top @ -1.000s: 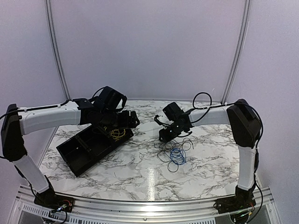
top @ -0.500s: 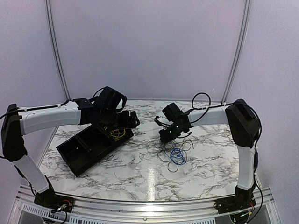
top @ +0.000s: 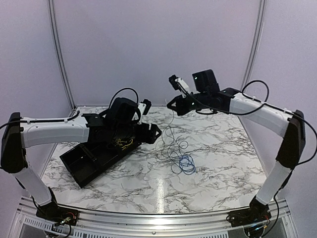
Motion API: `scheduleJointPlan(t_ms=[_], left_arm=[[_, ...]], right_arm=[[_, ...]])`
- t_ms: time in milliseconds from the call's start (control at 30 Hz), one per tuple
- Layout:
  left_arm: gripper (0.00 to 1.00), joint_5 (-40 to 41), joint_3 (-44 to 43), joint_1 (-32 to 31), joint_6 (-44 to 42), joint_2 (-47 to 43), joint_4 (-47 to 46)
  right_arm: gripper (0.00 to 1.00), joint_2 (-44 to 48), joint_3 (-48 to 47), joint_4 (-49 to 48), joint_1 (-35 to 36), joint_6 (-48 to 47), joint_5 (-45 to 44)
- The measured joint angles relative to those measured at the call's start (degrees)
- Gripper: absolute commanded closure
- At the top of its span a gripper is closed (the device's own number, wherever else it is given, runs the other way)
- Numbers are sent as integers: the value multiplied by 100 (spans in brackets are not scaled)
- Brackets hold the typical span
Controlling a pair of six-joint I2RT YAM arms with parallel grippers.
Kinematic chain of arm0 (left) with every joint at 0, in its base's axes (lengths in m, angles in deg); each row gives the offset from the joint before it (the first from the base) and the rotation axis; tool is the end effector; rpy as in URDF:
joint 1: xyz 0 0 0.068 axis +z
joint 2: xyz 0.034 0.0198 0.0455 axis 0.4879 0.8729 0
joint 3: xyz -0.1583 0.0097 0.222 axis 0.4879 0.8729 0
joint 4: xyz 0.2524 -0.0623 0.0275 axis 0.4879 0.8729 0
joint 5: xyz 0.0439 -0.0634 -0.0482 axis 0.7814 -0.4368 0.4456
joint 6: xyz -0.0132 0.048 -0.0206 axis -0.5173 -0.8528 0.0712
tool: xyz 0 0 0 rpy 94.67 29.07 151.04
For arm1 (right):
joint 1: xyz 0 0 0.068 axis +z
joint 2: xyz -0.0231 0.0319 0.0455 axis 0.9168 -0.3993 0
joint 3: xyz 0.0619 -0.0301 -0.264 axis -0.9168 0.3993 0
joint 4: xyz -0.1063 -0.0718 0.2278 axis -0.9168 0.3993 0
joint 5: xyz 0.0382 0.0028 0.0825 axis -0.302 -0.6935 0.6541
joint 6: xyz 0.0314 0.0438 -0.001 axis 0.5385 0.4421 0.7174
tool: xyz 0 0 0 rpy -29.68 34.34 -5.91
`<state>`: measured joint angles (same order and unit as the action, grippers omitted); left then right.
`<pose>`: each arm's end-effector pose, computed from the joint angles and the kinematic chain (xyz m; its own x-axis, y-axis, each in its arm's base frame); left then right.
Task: Untangle the cables
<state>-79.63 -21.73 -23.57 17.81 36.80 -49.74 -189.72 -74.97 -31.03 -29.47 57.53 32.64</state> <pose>0.2349 -0.3034 0.2855 -0.5315 0.1257 -0.8377 0.5901 0.7644 -0.2598 0.3214 0.2531 0.3146 -0.4719 -0.3247 -0.8197 -0.7325 0.6618 0.1595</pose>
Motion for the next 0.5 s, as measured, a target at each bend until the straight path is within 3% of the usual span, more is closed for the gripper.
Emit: scheduleJointPlan(t_ms=[167, 500], left_arm=[[10, -28, 72, -44, -356, 22, -1056], [15, -201, -531, -190, -612, 1333, -2892]], right_arm=[[100, 874, -188, -155, -120, 13, 498], [100, 988, -358, 133, -129, 184, 1005]])
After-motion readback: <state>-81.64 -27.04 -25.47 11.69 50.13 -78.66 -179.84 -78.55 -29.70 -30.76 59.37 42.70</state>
